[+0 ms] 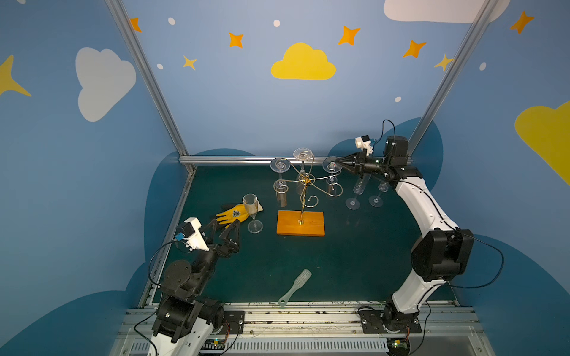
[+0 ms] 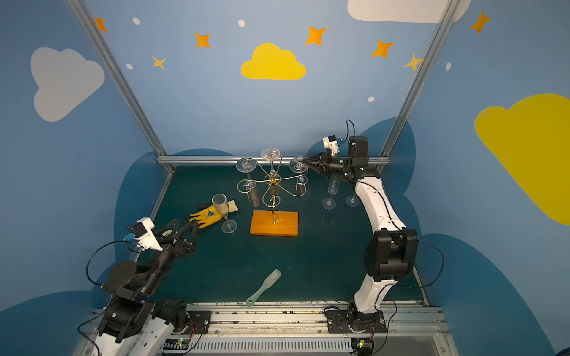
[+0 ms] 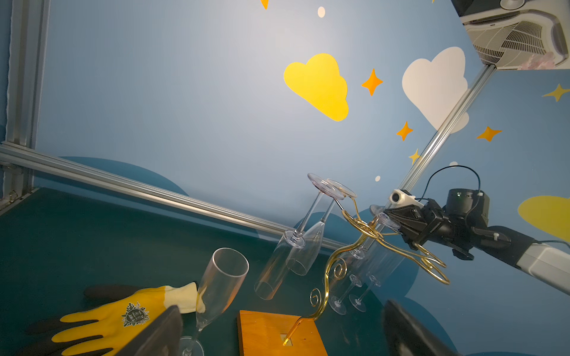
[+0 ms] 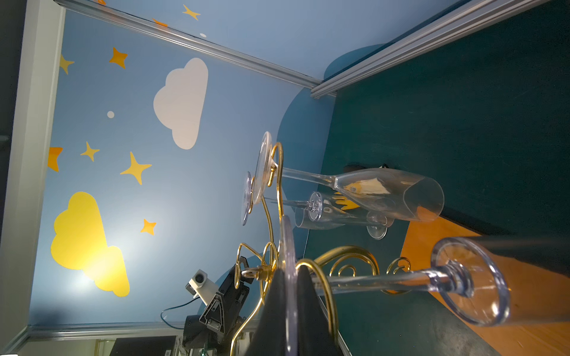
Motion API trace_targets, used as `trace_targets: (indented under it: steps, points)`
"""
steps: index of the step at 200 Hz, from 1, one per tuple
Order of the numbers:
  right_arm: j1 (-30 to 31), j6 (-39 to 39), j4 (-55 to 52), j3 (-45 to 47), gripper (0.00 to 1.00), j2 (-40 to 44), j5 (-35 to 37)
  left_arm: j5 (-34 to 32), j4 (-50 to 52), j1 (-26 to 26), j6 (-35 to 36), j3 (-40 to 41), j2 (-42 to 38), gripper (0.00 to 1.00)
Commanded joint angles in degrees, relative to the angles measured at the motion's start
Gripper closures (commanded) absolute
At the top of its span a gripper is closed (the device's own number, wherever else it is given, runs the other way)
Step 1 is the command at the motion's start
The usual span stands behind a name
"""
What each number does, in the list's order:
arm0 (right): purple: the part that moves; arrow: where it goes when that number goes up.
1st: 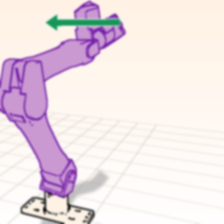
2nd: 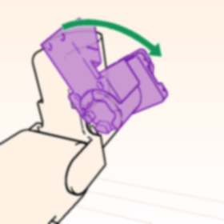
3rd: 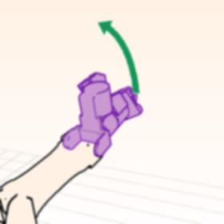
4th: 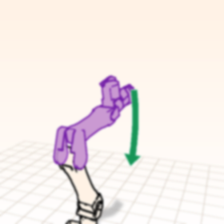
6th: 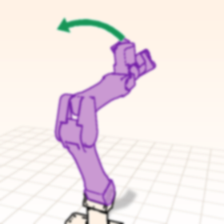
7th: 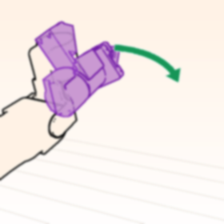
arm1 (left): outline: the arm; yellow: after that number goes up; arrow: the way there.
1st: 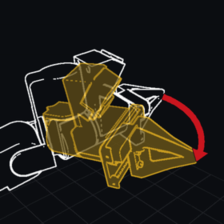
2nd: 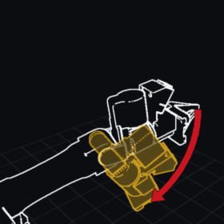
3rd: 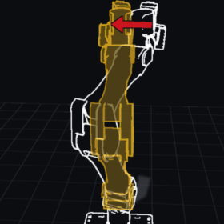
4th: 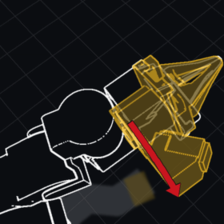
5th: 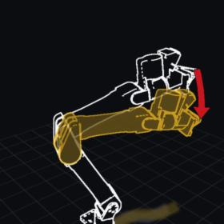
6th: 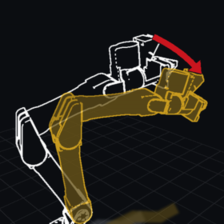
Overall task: Take the wine glass off the wine glass rack
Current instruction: Pick up the wine glass from the wine glass rack.
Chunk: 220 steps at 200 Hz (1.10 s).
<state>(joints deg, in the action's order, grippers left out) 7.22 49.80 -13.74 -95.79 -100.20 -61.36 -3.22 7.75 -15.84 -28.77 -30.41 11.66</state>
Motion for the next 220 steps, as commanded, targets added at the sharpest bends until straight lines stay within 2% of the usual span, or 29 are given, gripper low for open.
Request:
trace_targets:
  steps: [1, 30, 79, 178, 220]
  points:
    - [-0.08, -0.59, -0.69, -0.41, 1.0, 1.14, 0.62, -0.12, 0.51, 0.19, -0.1, -0.26, -0.85, 0.01]
    - [-0.49, 2.25, 2.1, 1.09, 1.0, 2.09, 0.51, 0.24, 0.86, 0.2, -0.53, -0.61, -1.16, 0.01]
    - [-1.9, 14.16, 13.51, 5.76, 1.0, 4.75, -0.36, 0.97, 0.71, 0.21, -0.84, -1.03, -0.77, 0.01]
    - [-2.65, 19.16, 14.48, 11.68, 1.0, 11.96, 0.54, 1.67, 0.51, 0.2, -0.67, -1.97, 0.54, 0.01]
    - [-0.5, 19.98, 14.42, 13.25, 1.0, 13.82, 1.2, 1.47, 1.3, 0.2, -0.33, -1.84, 0.03, 0.01]
